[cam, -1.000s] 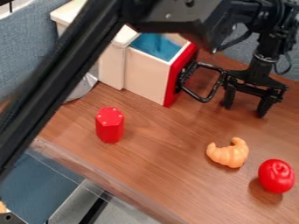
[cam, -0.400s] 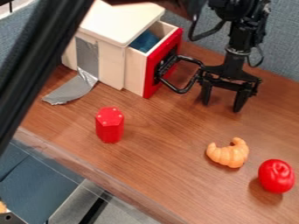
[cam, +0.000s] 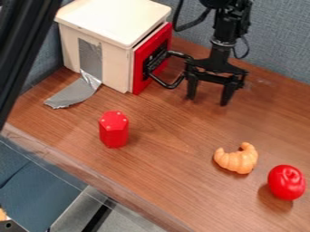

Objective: Closed the drawer

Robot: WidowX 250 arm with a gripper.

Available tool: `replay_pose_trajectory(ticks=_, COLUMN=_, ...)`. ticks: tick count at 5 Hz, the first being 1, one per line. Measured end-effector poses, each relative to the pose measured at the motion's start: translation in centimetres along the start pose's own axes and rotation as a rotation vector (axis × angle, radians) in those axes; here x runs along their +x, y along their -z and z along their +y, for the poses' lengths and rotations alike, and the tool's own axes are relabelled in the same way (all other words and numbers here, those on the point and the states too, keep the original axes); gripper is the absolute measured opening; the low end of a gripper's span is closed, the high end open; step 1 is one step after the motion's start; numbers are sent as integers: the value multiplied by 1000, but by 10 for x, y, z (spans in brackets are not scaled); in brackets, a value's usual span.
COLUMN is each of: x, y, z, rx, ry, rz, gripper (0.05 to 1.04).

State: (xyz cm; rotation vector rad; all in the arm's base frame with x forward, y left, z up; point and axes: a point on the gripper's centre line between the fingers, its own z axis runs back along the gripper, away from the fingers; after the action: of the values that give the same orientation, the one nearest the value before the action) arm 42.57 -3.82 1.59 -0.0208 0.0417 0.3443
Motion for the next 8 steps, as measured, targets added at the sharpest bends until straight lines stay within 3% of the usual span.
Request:
replay_pose_trajectory(ticks=5, x=9, y=-5, z=24, rx=18, ry=-47, rz=-11, gripper=999)
replay_pose_trajectory(ticks=6, x=17, y=-14, z=23, rx=20, ry=-56, rz=-41, gripper=999)
replay_pose_trajectory(ticks=8, x=21, y=-6, z=11, rx=7, ry=-45, rz=-24, gripper=999)
